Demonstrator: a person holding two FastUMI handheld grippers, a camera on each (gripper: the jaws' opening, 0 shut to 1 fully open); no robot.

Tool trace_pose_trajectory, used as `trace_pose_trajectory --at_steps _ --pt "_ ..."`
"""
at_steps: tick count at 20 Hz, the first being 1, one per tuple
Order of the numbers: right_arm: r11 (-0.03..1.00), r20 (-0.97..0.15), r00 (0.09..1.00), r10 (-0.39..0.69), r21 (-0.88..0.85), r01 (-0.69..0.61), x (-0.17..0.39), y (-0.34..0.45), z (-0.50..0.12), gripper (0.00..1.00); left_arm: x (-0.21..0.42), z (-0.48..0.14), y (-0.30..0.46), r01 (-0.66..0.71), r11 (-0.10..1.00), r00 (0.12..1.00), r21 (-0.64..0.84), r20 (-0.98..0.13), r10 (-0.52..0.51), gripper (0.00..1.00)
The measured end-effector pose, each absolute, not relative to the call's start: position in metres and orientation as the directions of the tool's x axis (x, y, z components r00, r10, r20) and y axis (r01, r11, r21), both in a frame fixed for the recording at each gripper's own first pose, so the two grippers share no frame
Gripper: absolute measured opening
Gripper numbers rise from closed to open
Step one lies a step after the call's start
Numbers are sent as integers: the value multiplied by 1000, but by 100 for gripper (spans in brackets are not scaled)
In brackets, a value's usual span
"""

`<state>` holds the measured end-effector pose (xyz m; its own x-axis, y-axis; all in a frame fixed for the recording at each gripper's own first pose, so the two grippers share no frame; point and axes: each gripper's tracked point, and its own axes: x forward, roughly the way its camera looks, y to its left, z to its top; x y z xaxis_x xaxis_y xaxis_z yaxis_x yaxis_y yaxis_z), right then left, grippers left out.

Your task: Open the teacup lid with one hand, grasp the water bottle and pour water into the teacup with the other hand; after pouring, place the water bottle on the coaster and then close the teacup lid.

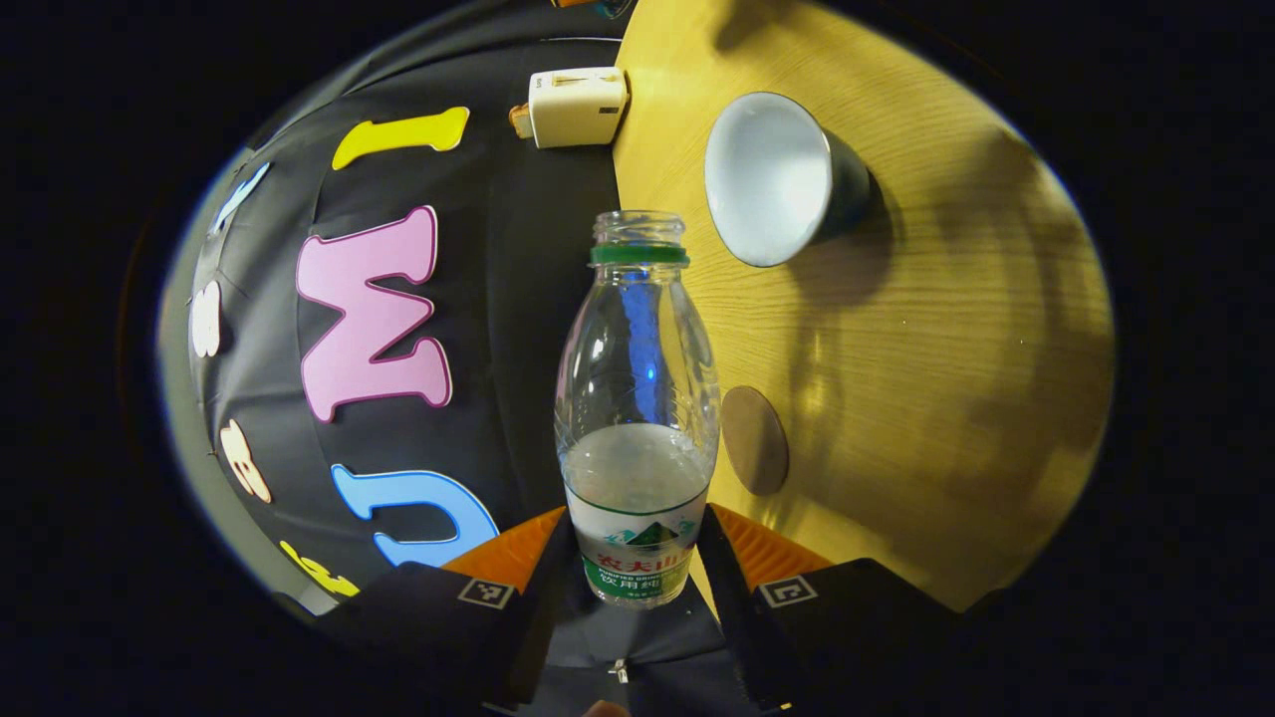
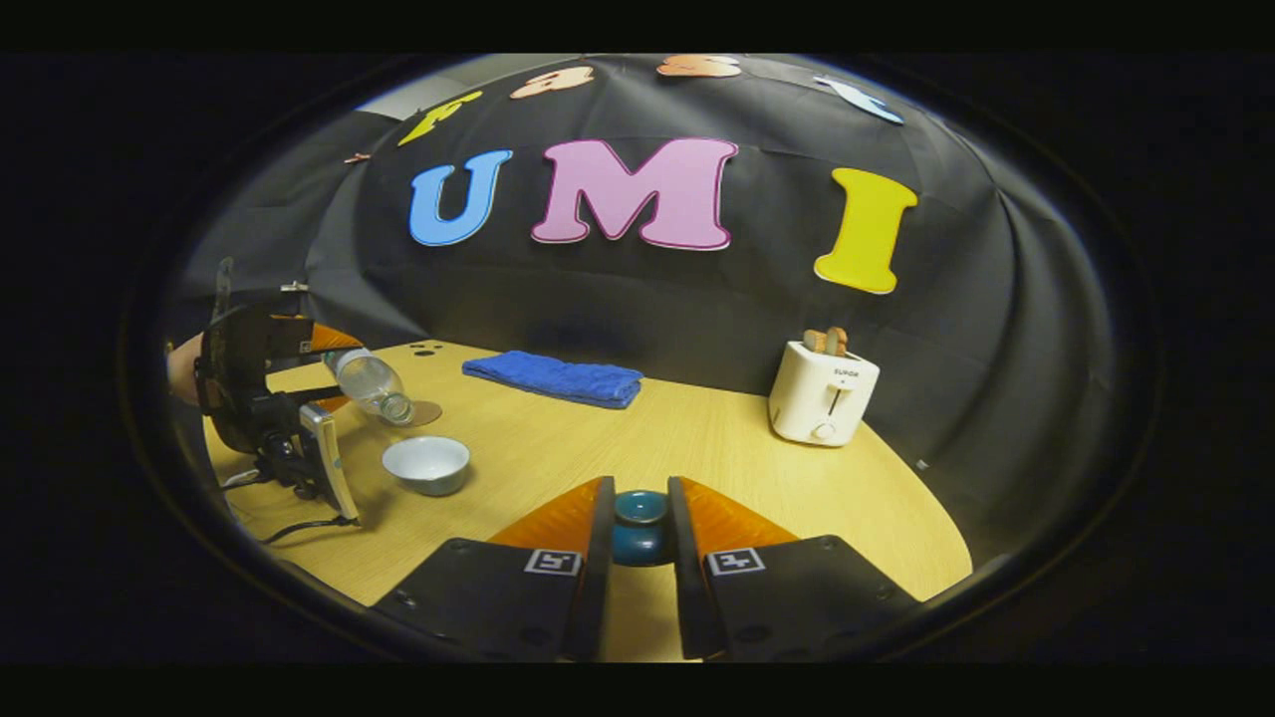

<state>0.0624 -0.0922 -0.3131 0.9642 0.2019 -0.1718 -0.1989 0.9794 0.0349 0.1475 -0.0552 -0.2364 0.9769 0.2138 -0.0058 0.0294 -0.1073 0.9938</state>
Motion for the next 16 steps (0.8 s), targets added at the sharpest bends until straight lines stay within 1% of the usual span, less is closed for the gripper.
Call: trace_pose_trajectory --at_steps 1,3,9,10,14,15,16 --pt "979 -171 964 202 32 -199 62 -92 -313 31 149 -235 -55 24 -123 978 992 2 210 74" --pt "979 -170 965 202 28 -200 62 -91 -313 26 150 -233 -54 15 -146 980 989 15 198 74" --pt "981 -171 966 195 28 -193 61 -93 -314 26 158 -228 -55 4 -185 984 983 29 176 74" --pt "981 -171 966 193 28 -191 61 -93 -315 31 158 -227 -55 0 -188 985 982 33 172 74" --pt "984 -174 969 175 7 -177 62 -97 -315 31 161 -223 -55 -10 -206 986 978 44 159 74" --pt "984 -173 969 176 9 -177 61 -96 -314 26 163 -223 -55 -12 -212 986 977 46 157 74" --pt "984 -170 969 178 12 -178 61 -95 -313 26 163 -221 -53 -16 -219 987 976 51 155 74"
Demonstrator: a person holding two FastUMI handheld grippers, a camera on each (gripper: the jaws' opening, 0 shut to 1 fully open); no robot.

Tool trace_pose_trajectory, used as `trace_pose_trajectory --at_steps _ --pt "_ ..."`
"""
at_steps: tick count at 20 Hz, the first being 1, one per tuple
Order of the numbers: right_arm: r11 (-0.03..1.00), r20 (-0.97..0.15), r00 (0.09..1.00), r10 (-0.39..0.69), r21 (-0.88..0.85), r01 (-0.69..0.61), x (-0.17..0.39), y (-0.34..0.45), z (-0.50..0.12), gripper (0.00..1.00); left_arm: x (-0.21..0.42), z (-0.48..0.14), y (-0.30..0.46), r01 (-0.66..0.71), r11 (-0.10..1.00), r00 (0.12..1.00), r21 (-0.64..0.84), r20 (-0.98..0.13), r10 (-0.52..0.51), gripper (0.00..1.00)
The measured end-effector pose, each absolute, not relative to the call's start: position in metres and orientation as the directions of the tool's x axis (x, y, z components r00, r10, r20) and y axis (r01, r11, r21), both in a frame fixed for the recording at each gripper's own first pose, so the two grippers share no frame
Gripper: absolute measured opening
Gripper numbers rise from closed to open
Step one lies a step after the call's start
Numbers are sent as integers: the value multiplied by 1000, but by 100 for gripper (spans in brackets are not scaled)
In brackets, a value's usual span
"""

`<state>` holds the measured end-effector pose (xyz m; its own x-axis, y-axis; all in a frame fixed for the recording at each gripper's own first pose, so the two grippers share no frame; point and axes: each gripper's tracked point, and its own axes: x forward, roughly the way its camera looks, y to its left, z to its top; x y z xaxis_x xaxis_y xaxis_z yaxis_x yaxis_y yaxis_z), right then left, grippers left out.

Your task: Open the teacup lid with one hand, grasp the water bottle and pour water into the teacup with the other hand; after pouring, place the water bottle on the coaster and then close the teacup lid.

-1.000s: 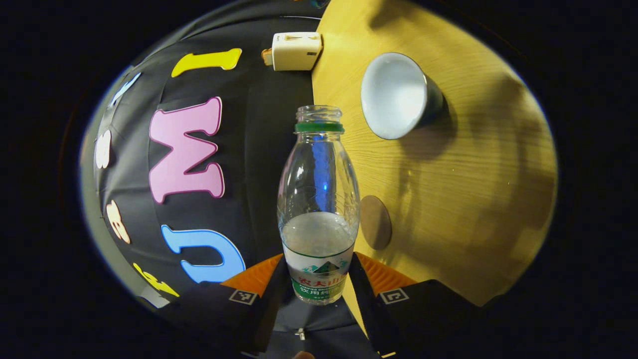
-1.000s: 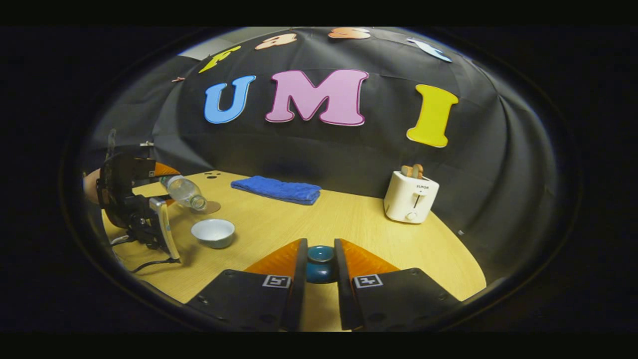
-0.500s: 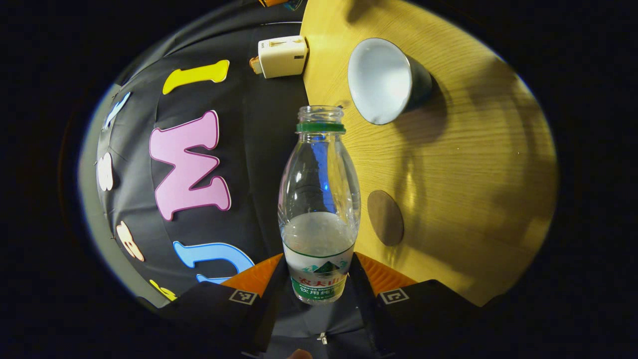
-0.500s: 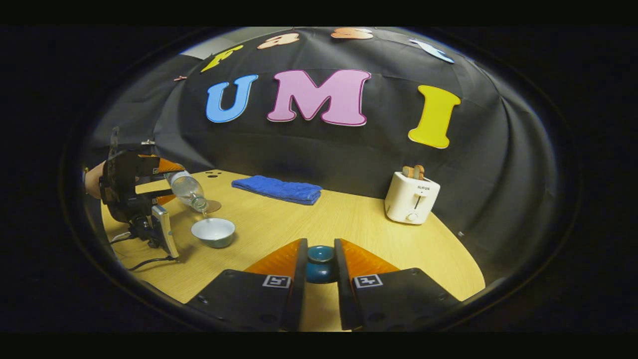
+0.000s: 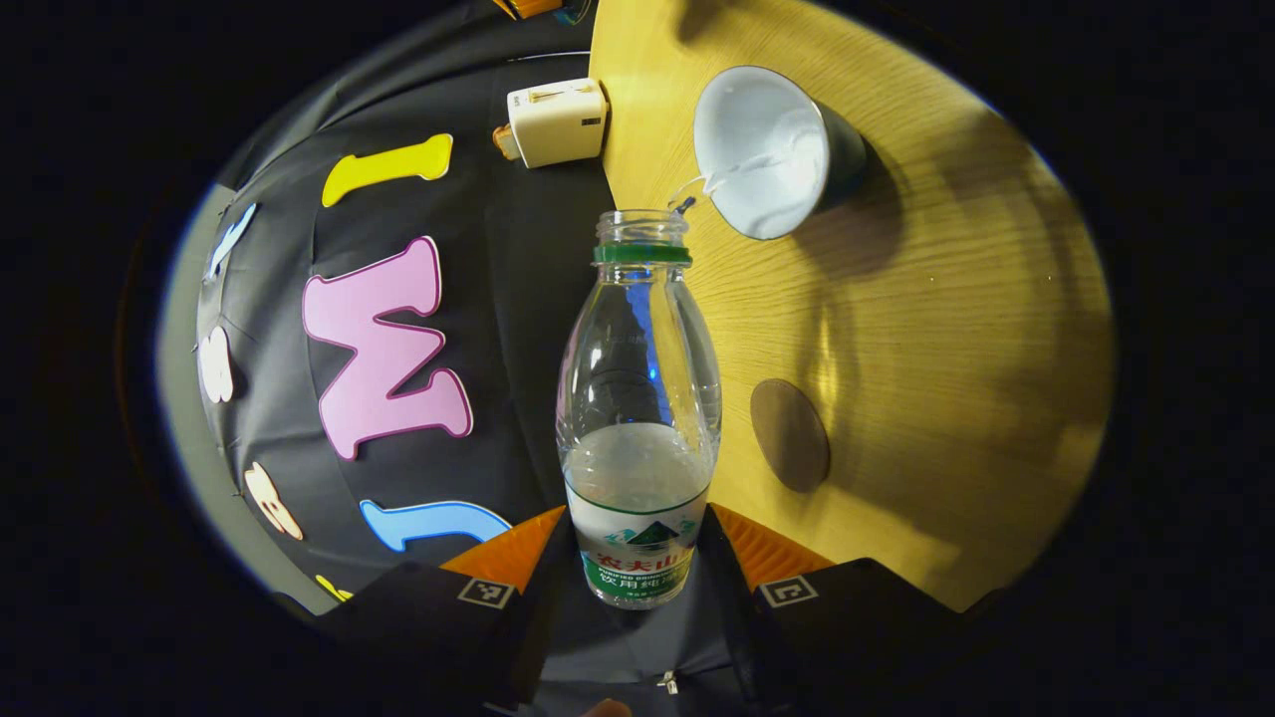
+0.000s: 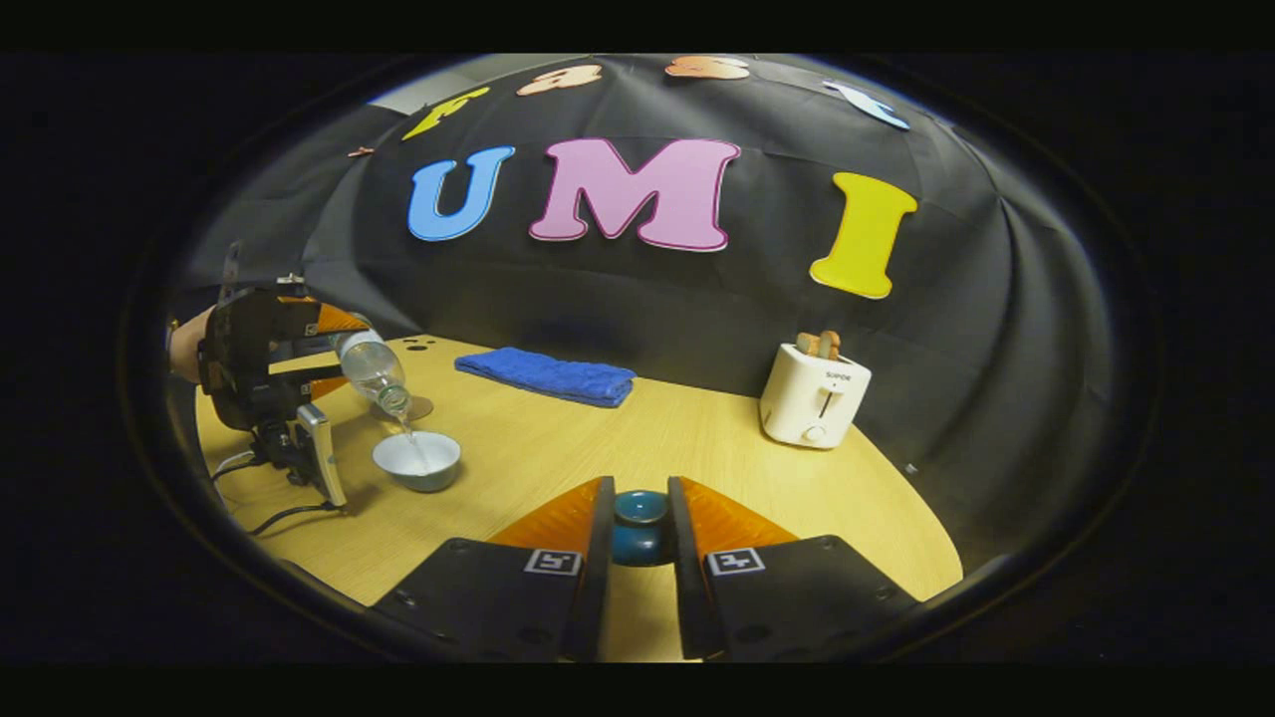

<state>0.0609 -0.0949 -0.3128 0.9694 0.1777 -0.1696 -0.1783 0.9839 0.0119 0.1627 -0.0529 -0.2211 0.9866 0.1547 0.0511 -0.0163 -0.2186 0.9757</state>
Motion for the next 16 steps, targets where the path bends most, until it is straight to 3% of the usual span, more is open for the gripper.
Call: trace_pose_trajectory --at_steps 16 --pt "984 -159 972 175 -9 -179 57 -90 -307 26 171 -198 -60 -91 -371 993 924 114 41 73"
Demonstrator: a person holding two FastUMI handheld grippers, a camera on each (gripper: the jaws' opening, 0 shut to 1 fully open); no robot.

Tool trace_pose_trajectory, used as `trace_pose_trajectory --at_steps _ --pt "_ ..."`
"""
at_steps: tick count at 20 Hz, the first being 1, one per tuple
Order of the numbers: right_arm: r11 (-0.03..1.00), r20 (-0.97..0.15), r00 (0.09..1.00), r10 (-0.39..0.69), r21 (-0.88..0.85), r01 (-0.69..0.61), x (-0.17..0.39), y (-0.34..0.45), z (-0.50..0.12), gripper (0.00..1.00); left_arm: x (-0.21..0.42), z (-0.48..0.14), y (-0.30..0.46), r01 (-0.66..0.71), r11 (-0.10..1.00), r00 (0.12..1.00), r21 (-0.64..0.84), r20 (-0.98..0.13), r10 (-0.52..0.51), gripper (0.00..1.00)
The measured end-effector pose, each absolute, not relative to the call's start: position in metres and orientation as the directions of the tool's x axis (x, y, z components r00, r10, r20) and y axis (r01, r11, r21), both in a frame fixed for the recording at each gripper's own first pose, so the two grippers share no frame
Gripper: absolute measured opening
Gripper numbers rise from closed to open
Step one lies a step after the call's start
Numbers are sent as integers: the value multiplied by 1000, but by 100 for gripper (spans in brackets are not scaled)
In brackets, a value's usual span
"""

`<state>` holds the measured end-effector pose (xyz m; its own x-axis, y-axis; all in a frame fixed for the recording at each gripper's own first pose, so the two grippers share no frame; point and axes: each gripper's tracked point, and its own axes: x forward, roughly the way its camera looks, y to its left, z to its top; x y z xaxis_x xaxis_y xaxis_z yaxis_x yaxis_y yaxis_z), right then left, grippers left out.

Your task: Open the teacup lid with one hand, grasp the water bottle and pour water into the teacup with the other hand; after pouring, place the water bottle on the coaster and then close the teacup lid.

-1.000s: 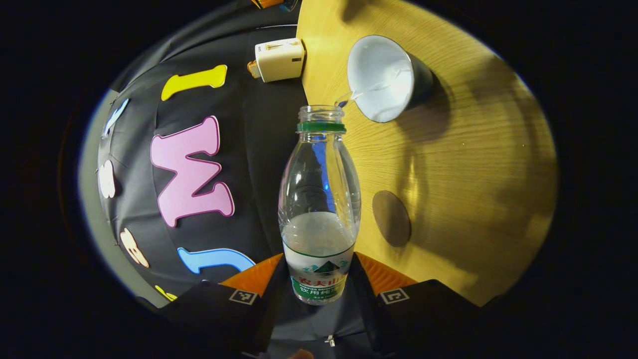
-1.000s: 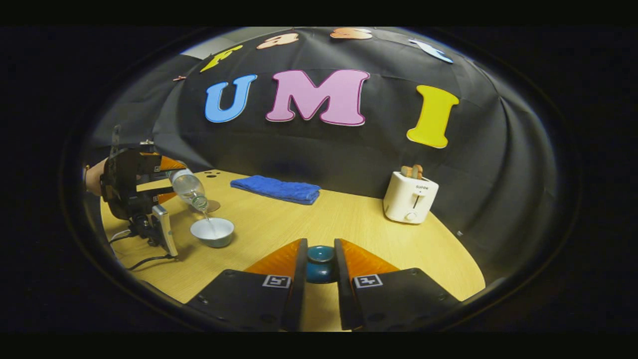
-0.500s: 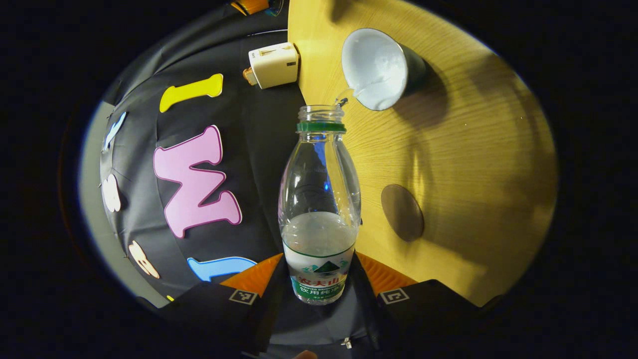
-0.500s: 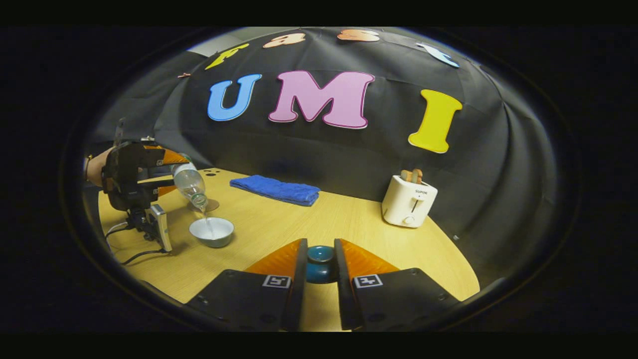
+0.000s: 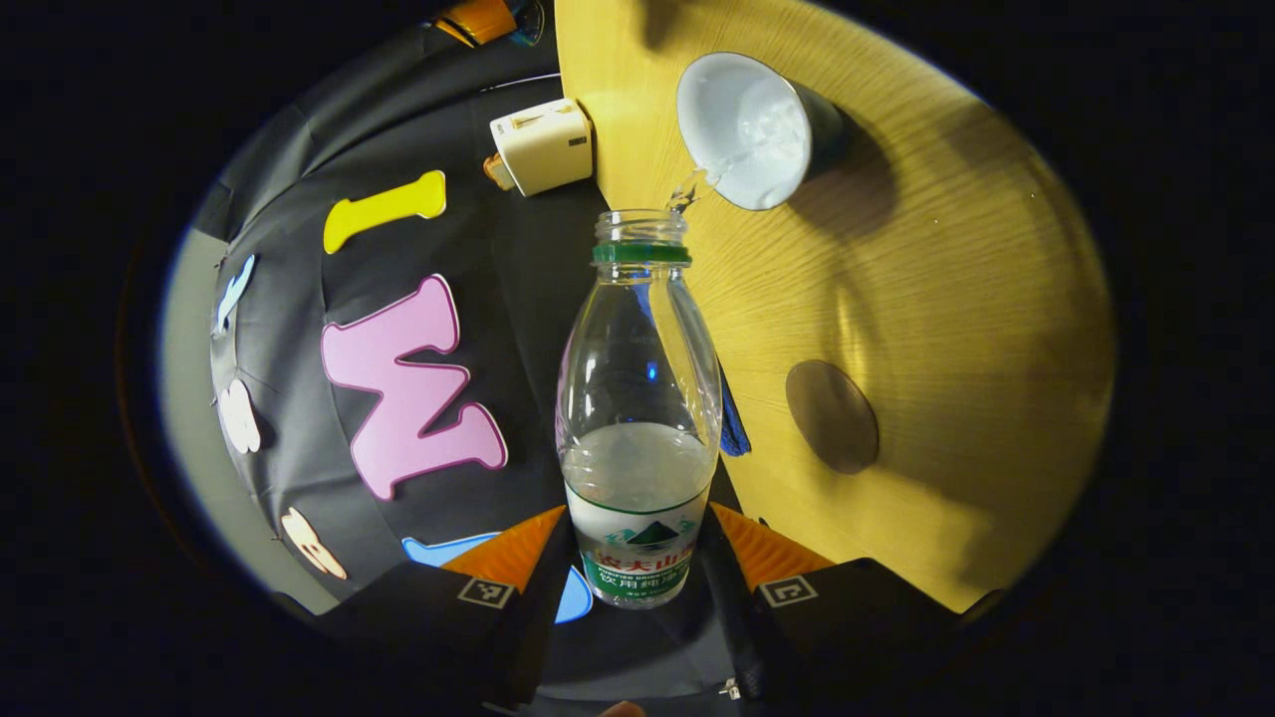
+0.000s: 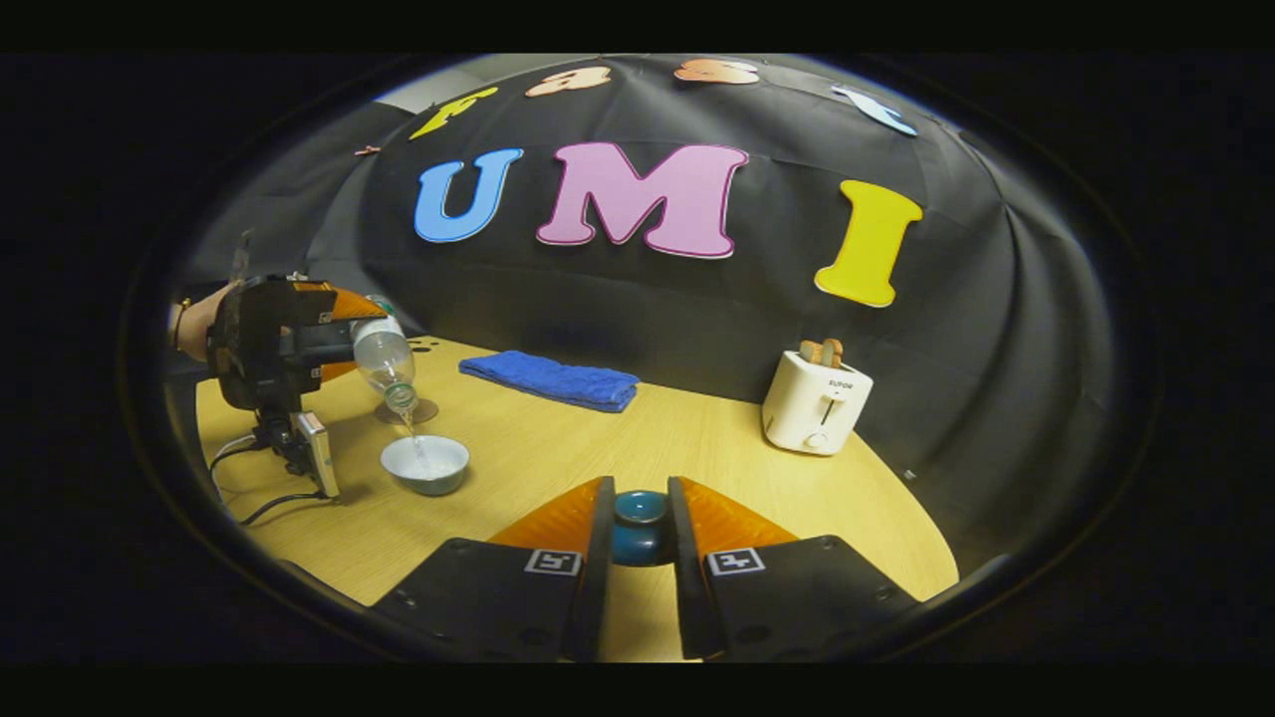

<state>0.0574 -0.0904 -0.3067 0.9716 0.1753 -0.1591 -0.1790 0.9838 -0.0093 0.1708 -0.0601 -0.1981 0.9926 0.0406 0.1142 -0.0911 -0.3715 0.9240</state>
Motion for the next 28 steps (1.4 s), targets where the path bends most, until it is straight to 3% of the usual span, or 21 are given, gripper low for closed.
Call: trace_pose_trajectory --at_steps 2,3,4,12,22,28 --pt "984 -157 972 173 -21 -178 56 -90 -306 26 176 -192 -66 -108 -402 992 909 123 12 74" --pt "984 -156 972 173 -25 -179 54 -90 -306 31 178 -190 -68 -114 -413 992 903 126 0 74" --pt "983 -156 972 174 -26 -180 54 -89 -307 26 181 -189 -70 -117 -423 992 899 124 -11 74" --pt "985 -149 975 163 -23 -168 53 -88 -302 26 187 -178 -86 -192 -477 981 858 159 -108 74" --pt "987 -140 978 152 -22 -157 58 -83 -300 26 181 -143 -107 -386 -526 921 758 288 -262 74" --pt "987 -136 979 154 -18 -158 60 -81 -299 26 183 -143 -108 -403 -541 914 738 293 -282 73"
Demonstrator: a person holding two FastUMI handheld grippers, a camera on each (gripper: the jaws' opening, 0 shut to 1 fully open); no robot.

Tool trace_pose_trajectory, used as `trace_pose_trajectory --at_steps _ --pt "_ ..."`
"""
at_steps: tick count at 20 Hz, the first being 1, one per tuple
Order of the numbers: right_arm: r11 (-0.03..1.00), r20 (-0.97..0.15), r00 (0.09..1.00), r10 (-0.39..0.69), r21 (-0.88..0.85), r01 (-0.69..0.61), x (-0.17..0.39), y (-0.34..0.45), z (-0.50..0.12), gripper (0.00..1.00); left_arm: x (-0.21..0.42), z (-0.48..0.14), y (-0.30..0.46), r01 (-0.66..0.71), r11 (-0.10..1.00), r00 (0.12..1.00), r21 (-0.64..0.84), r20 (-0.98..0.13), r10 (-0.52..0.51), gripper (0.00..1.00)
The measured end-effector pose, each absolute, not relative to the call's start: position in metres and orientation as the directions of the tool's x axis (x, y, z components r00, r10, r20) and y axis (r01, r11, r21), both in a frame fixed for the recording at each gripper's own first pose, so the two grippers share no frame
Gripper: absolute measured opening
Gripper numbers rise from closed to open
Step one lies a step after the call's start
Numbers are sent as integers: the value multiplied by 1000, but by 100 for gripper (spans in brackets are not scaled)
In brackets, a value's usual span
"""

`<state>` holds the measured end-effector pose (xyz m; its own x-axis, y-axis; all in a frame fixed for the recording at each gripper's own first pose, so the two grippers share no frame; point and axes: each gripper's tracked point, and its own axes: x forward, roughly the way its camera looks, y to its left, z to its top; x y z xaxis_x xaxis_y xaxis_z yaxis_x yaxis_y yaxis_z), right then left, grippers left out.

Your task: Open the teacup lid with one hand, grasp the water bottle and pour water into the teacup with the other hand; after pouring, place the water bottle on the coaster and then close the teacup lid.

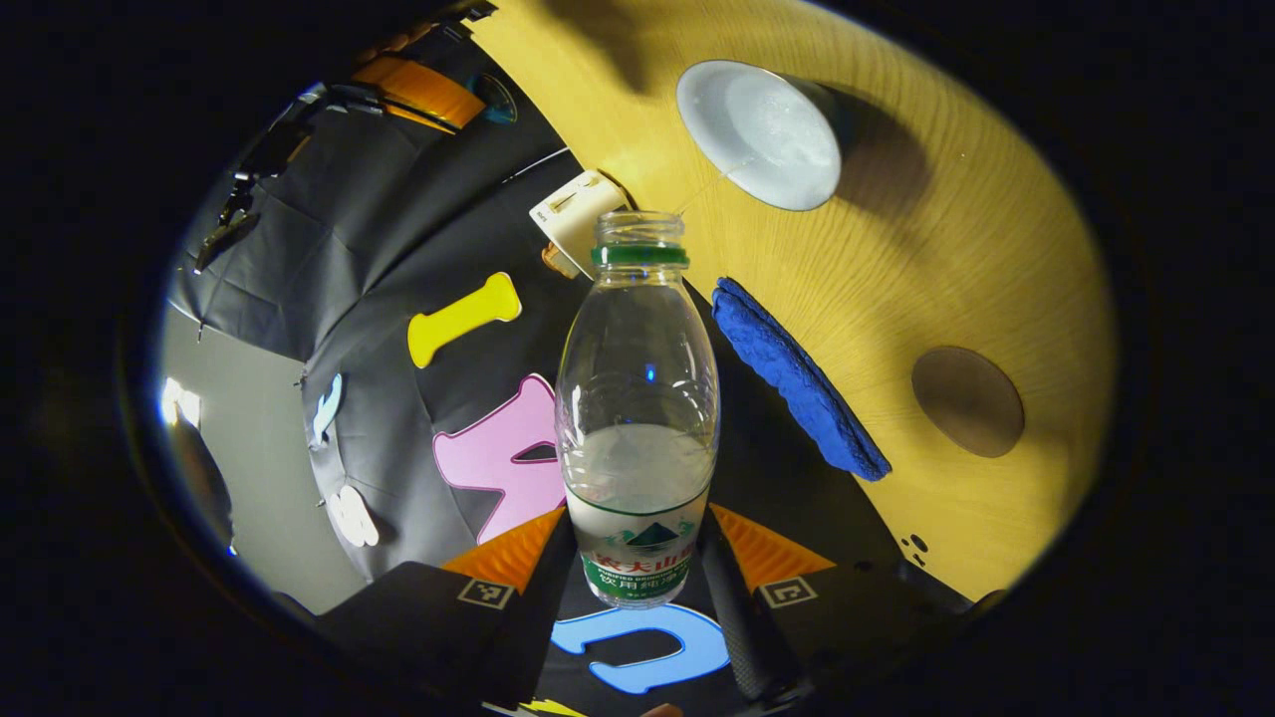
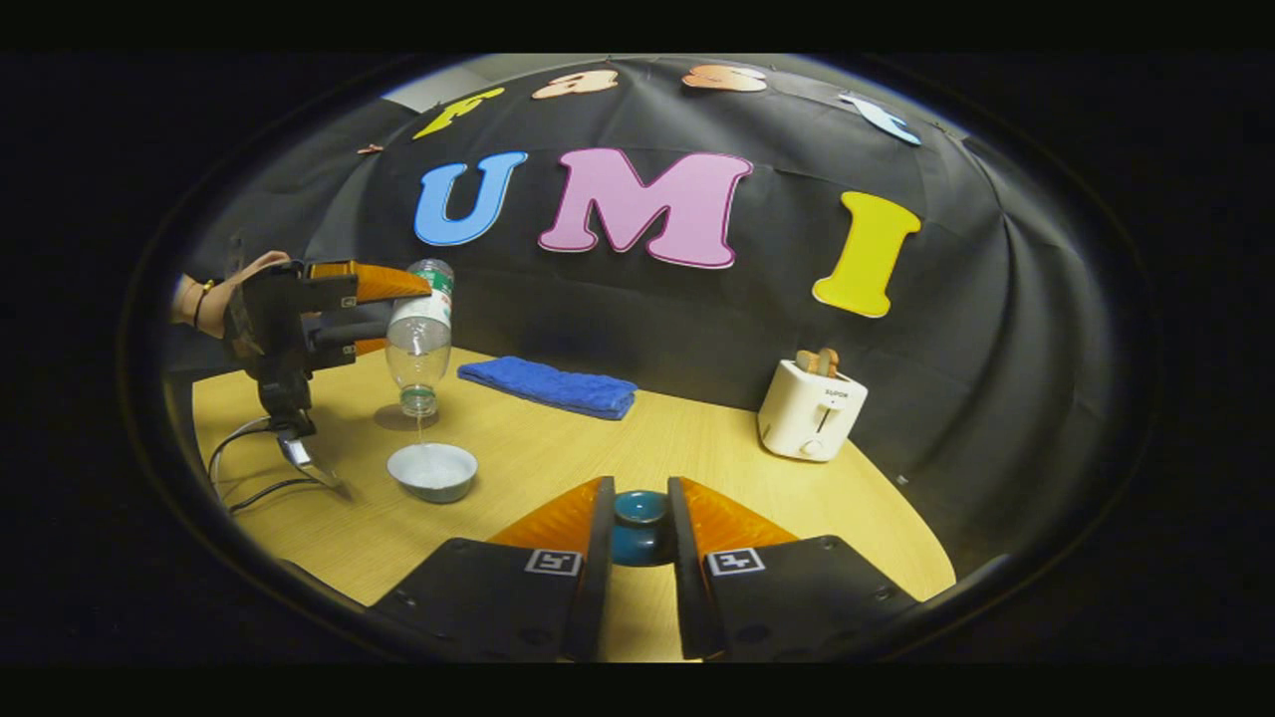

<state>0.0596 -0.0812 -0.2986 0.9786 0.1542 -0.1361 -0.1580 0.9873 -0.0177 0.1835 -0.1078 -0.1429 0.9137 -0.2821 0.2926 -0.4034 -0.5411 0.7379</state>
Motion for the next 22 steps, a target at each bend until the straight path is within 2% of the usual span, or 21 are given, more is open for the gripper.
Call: trace_pose_trajectory --at_steps 3,4,9,10,11,12,13,16,18,19,22 --pt "988 -132 980 152 -17 -155 59 -81 -298 26 183 -139 -109 -414 -541 909 732 300 -290 73" --pt "988 -133 979 151 -16 -155 59 -81 -298 31 184 -138 -109 -417 -539 907 732 301 -293 74" --pt "988 -135 979 151 -21 -155 59 -78 -298 26 183 -140 -113 -415 -540 907 732 292 -302 74" --pt "988 -136 979 150 -23 -154 59 -77 -297 36 183 -139 -114 -416 -540 907 732 291 -305 74" --pt "988 -137 979 149 -23 -153 59 -77 -298 36 184 -140 -114 -416 -539 907 732 288 -308 74" --pt "988 -137 980 146 -23 -151 60 -78 -298 26 185 -141 -115 -415 -537 907 734 285 -310 74" --pt "989 -138 980 143 -23 -147 60 -78 -298 26 186 -142 -114 -408 -535 910 740 279 -308 74" --pt "990 -143 980 137 -19 -141 60 -76 -299 36 190 -147 -109 -371 -513 924 774 255 -283 74" --pt "990 -144 981 132 -21 -137 60 -74 -298 31 196 -159 -96 -306 -435 947 847 221 -234 74" --pt "991 -146 981 128 -24 -133 62 -73 -299 28 198 -164 -89 -262 -360 958 895 198 -206 74" --pt "992 -156 980 121 -23 -126 66 -69 -302 26 199 -169 -71 -126 -24 986 992 122 -114 74"
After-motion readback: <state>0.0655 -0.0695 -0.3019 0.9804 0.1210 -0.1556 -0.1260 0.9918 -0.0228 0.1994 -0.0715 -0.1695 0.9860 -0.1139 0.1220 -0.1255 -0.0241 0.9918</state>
